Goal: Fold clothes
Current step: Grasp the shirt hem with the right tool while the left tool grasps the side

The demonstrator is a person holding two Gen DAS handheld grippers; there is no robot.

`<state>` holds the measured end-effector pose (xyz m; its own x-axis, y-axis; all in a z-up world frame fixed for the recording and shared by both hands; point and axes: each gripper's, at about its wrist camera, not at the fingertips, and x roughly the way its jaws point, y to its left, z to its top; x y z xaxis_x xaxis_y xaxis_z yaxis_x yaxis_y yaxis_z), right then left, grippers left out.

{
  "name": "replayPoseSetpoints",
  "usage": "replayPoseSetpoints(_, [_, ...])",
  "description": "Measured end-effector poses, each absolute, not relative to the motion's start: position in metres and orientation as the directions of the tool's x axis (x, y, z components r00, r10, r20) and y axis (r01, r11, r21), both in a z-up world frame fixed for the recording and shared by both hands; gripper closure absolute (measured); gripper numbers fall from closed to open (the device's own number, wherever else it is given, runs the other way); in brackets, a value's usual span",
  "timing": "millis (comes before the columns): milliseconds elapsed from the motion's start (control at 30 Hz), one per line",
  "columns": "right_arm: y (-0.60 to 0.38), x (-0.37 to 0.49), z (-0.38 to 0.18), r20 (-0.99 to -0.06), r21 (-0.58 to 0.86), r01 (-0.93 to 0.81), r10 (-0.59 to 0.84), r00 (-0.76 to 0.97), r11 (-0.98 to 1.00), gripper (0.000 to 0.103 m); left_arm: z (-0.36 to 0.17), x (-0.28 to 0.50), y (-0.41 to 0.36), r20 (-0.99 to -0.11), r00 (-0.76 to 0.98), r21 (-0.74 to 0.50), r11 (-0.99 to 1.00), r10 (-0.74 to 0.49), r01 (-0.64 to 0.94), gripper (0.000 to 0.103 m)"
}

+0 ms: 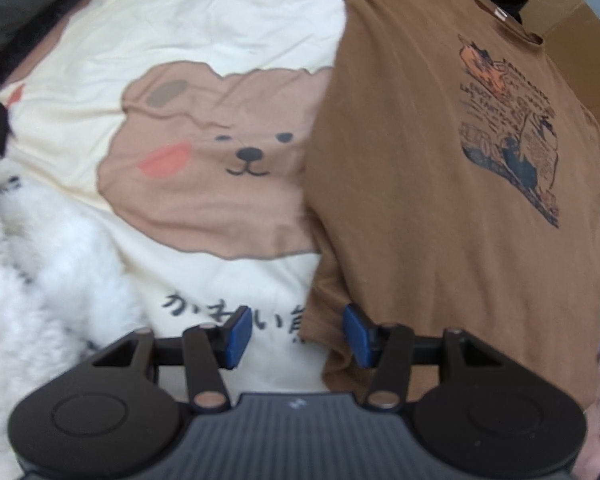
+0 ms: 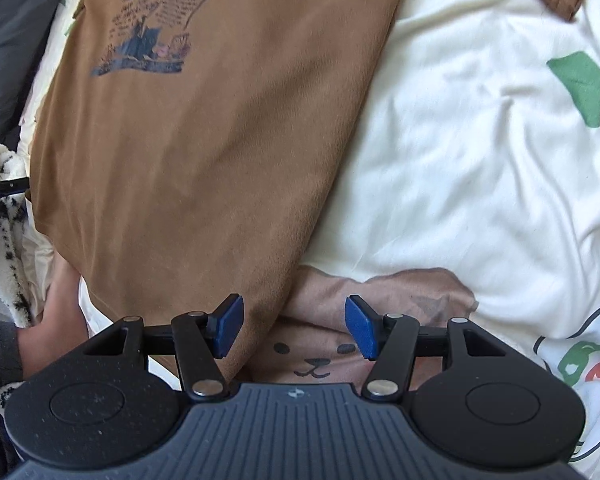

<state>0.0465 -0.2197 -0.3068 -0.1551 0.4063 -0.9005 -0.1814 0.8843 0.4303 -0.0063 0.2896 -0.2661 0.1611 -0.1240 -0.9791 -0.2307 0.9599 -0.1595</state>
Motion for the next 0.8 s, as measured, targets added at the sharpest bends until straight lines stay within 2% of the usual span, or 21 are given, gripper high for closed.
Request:
replayPoseSetpoints(200, [-0.212, 0.045, -0.316, -0.897, 0.434, -0.177, 0.405, -0.18, 0.883, 0.042, -0.279, -0.001, 0.282, -0.977, 0.168, -0.169, 0.961, -0.134, -0.217, 0.05])
replayPoseSetpoints(267, [-0.209, 0.045, -0.32, -0.895, 0.436, -0.182, 0.404, -0.189, 0.882, 0.042, -0.281, -0.002, 0.281, -0.975, 0.169, -0.182, 0.961, -0.147, -0.21, 0.065])
replayPoseSetpoints(300, [-0.208, 0.046, -0.32, -0.891, 0.444, -0.185, 0.411, -0.191, 0.877, 0.042, -0.281, -0.003, 0.281, -0.973, 0.166, -0.196, 0.958, -0.163, -0.21, 0.088])
replayPoseSetpoints(333, [-0.208, 0.047, -0.32, -0.885, 0.458, -0.191, 0.424, -0.193, 0.868, 0.046, -0.281, -0.004, 0.281, -0.97, 0.164, -0.211, 0.954, -0.178, -0.211, 0.097])
replayPoseSetpoints(367, [-0.208, 0.047, -0.321, -0.879, 0.47, -0.197, 0.435, -0.196, 0.86, 0.053, -0.28, -0.006, 0.282, -0.969, 0.162, -0.217, 0.953, -0.185, -0.213, 0.098])
replayPoseSetpoints(433, [-0.208, 0.049, -0.32, -0.849, 0.521, -0.214, 0.475, -0.232, 0.826, 0.086, -0.275, -0.012, 0.287, -0.97, 0.16, -0.217, 0.947, -0.182, -0.236, 0.099])
replayPoseSetpoints(500, [-0.208, 0.052, -0.317, -0.831, 0.549, -0.229, 0.497, -0.25, 0.804, 0.095, -0.27, -0.018, 0.293, -0.969, 0.163, -0.225, 0.939, -0.187, -0.258, 0.099])
replayPoseSetpoints(800, [-0.219, 0.055, -0.294, -0.806, 0.589, -0.3, 0.521, -0.279, 0.75, 0.098, -0.219, -0.046, 0.337, -0.98, 0.185, -0.14, 0.931, -0.08, -0.337, 0.099])
